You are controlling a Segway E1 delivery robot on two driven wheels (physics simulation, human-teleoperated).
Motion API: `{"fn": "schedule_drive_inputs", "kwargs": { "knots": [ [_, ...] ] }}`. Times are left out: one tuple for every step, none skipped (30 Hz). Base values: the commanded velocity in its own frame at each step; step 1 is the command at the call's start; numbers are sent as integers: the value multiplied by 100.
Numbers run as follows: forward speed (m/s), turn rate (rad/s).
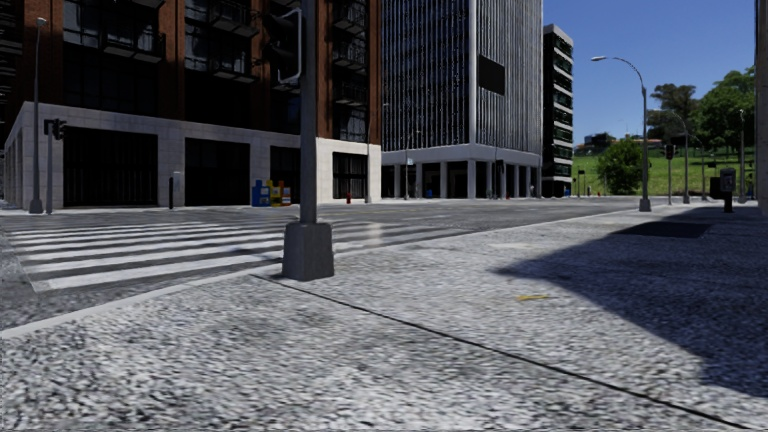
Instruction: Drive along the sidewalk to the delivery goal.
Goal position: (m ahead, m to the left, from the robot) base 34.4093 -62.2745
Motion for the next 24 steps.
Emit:
{"fn": "schedule_drive_inputs", "kwargs": {
  "knots": [
    [200, 0],
    [200, 0],
    [200, -16],
    [200, -47],
    [200, -47],
    [200, -57],
    [200, -60],
    [200, -65],
    [200, -72],
    [200, -72],
    [200, -74],
    [200, -74],
    [200, -74],
    [200, -74],
    [200, -74],
    [200, -74],
    [200, -74],
    [200, -74],
    [200, -74],
    [200, -74],
    [200, -74],
    [200, -74],
    [200, -74],
    [200, -74]
  ]
}}
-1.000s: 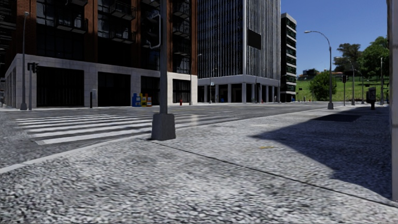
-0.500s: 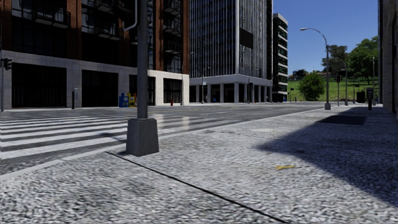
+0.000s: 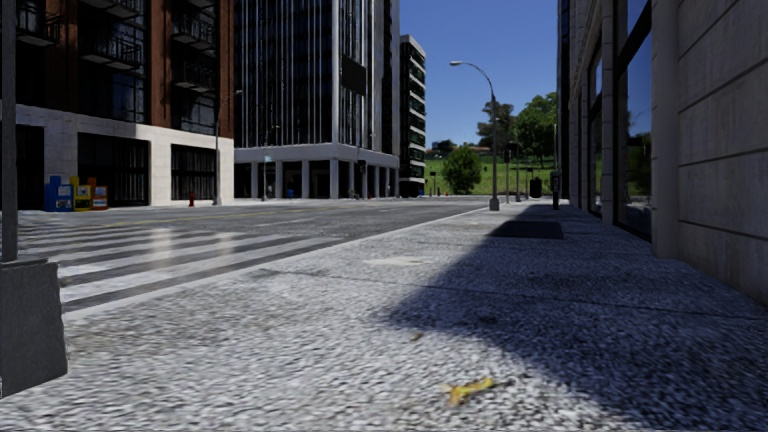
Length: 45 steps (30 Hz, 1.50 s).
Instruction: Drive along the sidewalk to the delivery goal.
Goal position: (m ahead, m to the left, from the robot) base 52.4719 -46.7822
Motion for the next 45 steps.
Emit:
{"fn": "schedule_drive_inputs", "kwargs": {
  "knots": [
    [200, -74],
    [200, -72],
    [200, -72],
    [200, -55],
    [200, -23],
    [200, -12],
    [200, -7],
    [200, -7],
    [200, -4],
    [200, -4],
    [200, -3],
    [200, -3],
    [200, -3],
    [200, -3],
    [200, -3],
    [200, -3],
    [200, -3],
    [200, -3],
    [200, -3],
    [200, -5],
    [200, -19],
    [200, -19],
    [200, -30],
    [200, -40],
    [200, -52],
    [200, -55],
    [200, -55],
    [200, -55],
    [200, -48],
    [200, -21],
    [200, -8],
    [200, -3],
    [200, -3],
    [200, -2],
    [200, -1],
    [200, -1],
    [200, -1],
    [200, -1],
    [200, 0],
    [200, 0],
    [200, 0],
    [200, 0],
    [200, 0],
    [200, 0],
    [200, -4]
  ]
}}
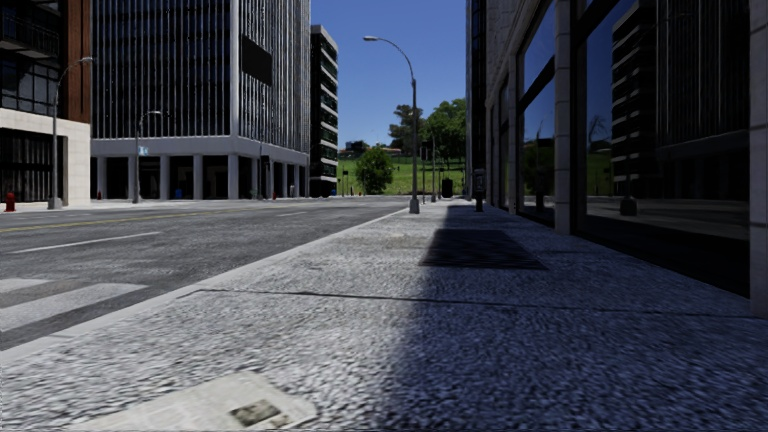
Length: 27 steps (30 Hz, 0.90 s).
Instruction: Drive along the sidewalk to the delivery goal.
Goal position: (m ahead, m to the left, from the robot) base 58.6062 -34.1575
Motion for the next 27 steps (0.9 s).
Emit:
{"fn": "schedule_drive_inputs", "kwargs": {
  "knots": [
    [200, -24],
    [200, -41],
    [200, -41],
    [200, -63],
    [200, -91],
    [200, -99],
    [200, -101],
    [200, -101],
    [200, -101],
    [200, -55],
    [200, -10],
    [200, -2],
    [200, 0],
    [200, 0],
    [200, 0],
    [200, 0],
    [200, 0],
    [200, 0],
    [200, 0],
    [200, 0],
    [200, 0],
    [200, 0],
    [200, 0],
    [200, 0],
    [200, 0],
    [200, 0],
    [200, 0]
  ]
}}
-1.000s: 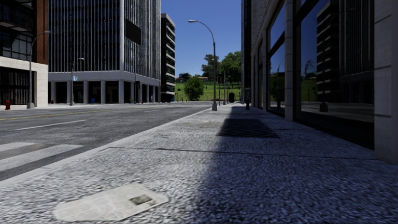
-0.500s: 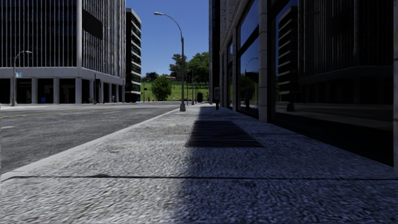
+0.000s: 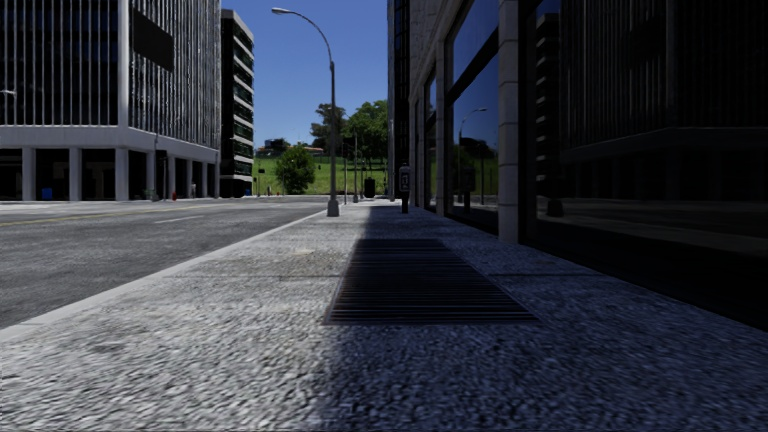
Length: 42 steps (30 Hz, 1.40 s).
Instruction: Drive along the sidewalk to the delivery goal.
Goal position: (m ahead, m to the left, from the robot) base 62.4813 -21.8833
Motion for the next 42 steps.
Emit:
{"fn": "schedule_drive_inputs", "kwargs": {
  "knots": [
    [200, 0],
    [200, 0],
    [200, 0],
    [200, 0],
    [200, 0],
    [200, 0],
    [200, 0],
    [200, 0],
    [200, 0],
    [200, 0],
    [200, 0],
    [200, 22],
    [200, 22],
    [200, 27],
    [200, 0],
    [200, 0],
    [200, 0],
    [200, 0],
    [200, 0],
    [200, 0],
    [200, 0],
    [200, 0],
    [200, 0],
    [200, 0],
    [200, 0],
    [200, 0],
    [200, 0],
    [200, 0],
    [200, 0],
    [200, 0],
    [200, 0],
    [200, 0],
    [200, 0],
    [200, 0],
    [200, 0],
    [200, 0],
    [200, 0],
    [200, 0],
    [200, 0],
    [200, 0],
    [200, 0],
    [200, 0]
  ]
}}
